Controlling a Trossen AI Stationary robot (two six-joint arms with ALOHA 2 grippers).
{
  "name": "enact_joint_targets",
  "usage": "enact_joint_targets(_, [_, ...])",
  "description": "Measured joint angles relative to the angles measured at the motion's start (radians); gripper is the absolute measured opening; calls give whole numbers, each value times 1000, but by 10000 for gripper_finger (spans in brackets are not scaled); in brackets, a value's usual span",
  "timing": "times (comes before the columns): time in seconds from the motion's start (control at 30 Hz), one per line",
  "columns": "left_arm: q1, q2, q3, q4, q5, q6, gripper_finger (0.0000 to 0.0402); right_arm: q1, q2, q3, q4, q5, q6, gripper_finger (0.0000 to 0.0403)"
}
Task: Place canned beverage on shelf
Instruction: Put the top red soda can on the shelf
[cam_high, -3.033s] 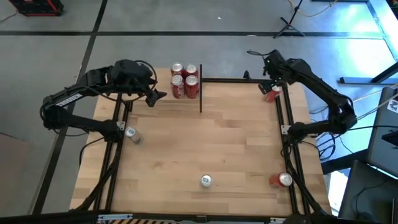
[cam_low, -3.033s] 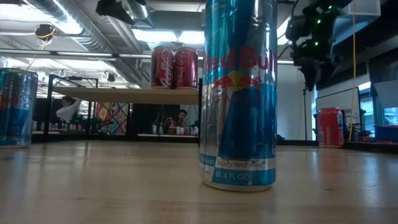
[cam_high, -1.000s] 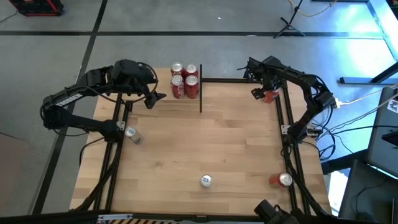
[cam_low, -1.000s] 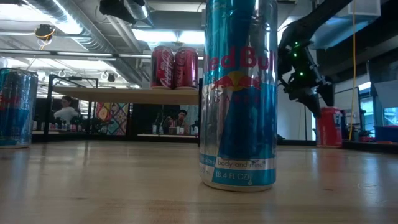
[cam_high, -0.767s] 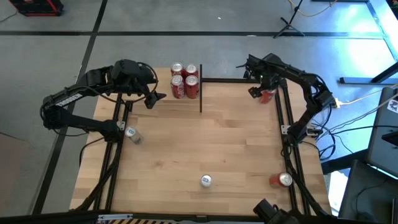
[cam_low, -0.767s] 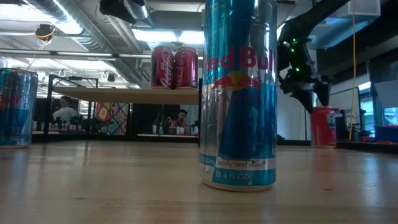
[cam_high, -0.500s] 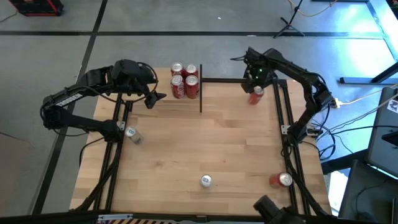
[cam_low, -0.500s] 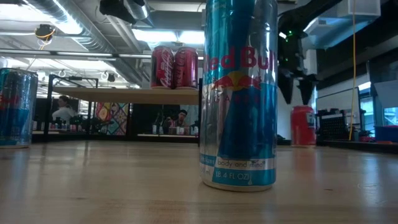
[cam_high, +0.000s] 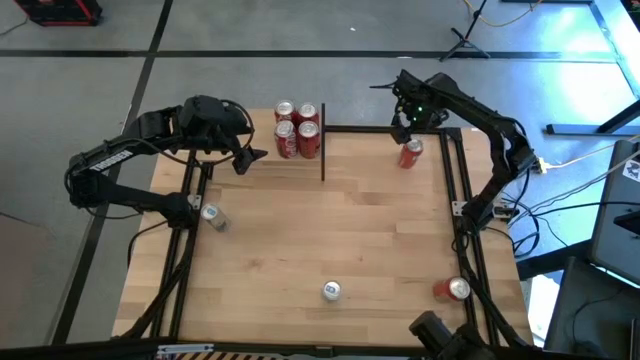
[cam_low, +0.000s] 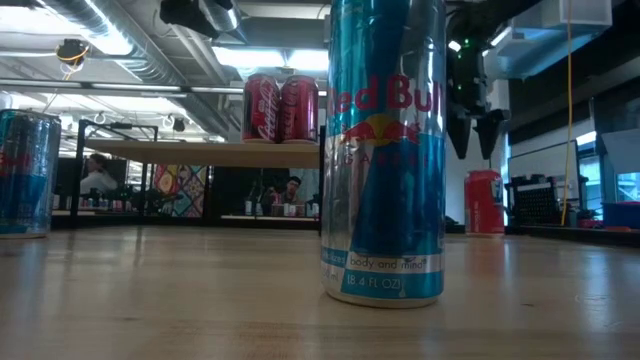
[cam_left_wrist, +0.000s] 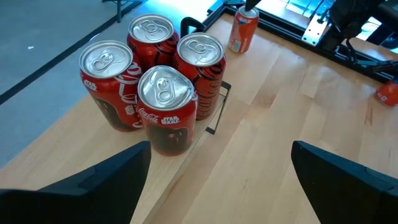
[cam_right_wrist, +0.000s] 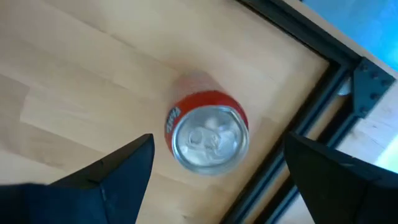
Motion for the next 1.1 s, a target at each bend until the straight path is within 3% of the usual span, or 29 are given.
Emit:
enact_joint_targets(0.4, [0, 0, 0, 0, -4, 0, 377, -1, -1, -212, 135, -46, 2, 346])
enact_joint_targets(0.63, [0, 0, 0, 0, -4, 1, 377, -1, -1, -261, 233, -55, -2, 345])
enact_joint_targets(0.8, [0, 0, 0, 1, -4, 1, 377, 1, -10, -261, 215, -79, 1, 290])
enact_joint_targets(0.83, [0, 0, 0, 1, -4, 1, 377, 8, -16, -263, 210, -83, 1, 276])
enact_joint_targets(1.1, [-24, 0, 0, 2, 23, -9, 377, 169, -129, -262, 188, -109, 48, 275])
